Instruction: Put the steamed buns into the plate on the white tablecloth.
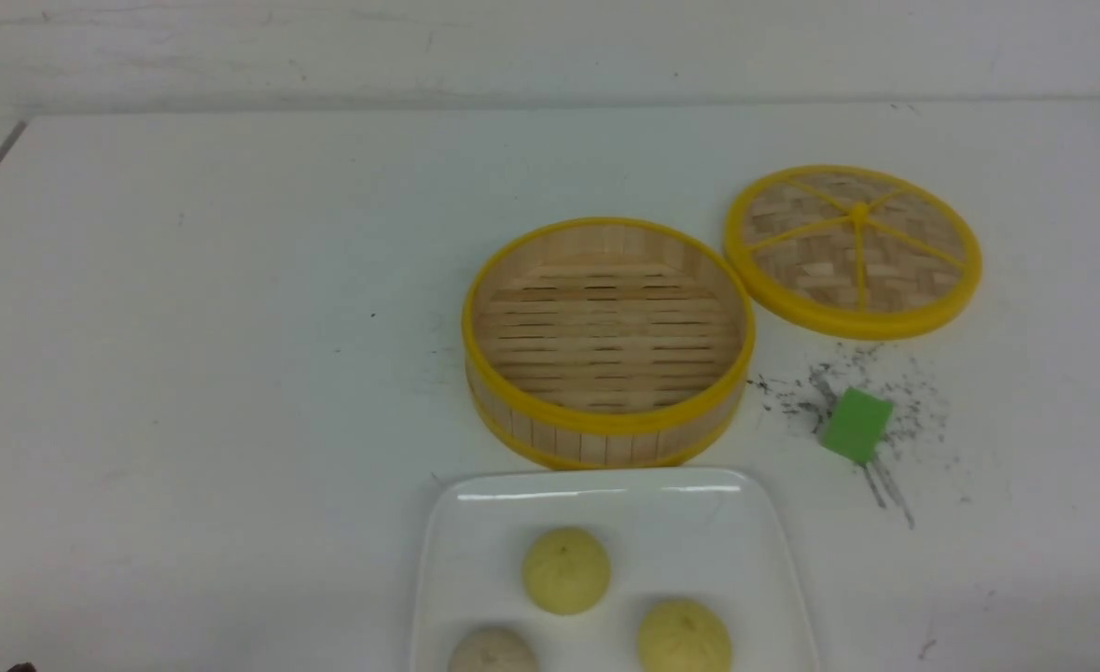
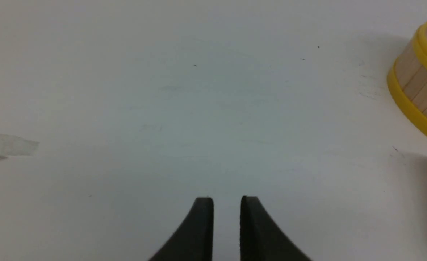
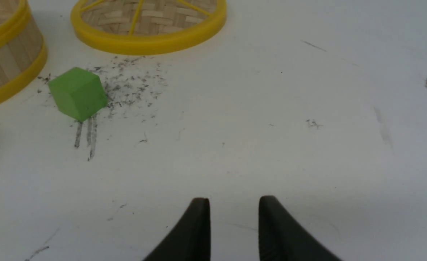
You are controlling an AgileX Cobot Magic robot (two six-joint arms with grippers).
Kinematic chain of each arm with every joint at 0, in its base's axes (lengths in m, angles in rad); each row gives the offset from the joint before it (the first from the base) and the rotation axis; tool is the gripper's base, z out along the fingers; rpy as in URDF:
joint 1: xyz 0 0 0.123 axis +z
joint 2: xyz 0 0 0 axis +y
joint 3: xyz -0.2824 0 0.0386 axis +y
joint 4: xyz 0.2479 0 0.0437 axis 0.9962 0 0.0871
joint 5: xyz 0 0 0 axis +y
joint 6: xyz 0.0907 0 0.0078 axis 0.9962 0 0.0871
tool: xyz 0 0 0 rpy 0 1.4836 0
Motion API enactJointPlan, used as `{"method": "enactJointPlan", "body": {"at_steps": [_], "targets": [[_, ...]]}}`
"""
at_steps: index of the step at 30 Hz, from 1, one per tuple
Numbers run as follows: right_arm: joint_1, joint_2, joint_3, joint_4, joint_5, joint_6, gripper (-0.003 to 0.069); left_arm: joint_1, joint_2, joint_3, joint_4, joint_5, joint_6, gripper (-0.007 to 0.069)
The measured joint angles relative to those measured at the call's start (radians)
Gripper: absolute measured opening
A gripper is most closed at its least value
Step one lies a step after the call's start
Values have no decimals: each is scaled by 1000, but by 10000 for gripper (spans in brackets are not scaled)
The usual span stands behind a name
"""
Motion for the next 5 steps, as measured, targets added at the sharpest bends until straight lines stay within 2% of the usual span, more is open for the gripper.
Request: {"method": "enactJointPlan", "body": {"at_steps": [5], "targets": [[0,0,0,0,0,0,225,0,0,0,0,0,0,143]]}}
